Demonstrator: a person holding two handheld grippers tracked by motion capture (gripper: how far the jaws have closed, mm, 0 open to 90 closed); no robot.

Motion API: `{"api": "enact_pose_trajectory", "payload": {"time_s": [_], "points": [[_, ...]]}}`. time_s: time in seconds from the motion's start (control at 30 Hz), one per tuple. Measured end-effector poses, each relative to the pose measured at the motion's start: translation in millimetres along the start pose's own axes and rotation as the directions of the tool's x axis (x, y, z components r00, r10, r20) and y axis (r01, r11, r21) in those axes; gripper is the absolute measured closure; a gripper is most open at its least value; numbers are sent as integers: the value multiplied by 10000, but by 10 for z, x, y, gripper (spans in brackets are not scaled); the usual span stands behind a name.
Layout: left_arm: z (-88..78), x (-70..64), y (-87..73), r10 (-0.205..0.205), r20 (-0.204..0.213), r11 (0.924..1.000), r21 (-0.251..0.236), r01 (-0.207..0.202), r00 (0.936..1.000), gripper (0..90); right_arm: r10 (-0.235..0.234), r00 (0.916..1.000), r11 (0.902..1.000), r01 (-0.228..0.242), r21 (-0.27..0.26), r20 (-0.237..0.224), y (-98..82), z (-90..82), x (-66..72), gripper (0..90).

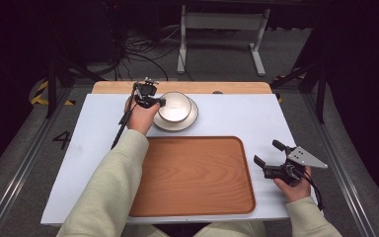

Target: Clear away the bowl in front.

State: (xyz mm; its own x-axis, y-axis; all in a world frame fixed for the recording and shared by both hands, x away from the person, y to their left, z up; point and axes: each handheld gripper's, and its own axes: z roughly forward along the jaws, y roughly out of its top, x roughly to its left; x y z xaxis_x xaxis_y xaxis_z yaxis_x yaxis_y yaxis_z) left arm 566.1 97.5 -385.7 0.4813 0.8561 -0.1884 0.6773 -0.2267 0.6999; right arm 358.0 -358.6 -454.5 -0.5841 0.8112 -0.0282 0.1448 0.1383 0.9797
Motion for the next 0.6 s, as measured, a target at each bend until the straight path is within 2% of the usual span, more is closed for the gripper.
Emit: {"api": "enact_pose_trajectory", "payload": {"time_s": [0.13,0.3,0.6], "points": [[-73,-15,15,60,113,10000,-46,-59,9999,818,-3,10000,10000,3,1,-5,0,0,0,36],[-150,-31,18,160,30,9999,-30,-159,9999,818,-17,10000,10000,17,13,-41,0,1,-2,36],[-257,-46,-16,250,370,9996,106,-255,9990,819,-26,10000,10000,26,26,-49,1,2,-1,36]]}}
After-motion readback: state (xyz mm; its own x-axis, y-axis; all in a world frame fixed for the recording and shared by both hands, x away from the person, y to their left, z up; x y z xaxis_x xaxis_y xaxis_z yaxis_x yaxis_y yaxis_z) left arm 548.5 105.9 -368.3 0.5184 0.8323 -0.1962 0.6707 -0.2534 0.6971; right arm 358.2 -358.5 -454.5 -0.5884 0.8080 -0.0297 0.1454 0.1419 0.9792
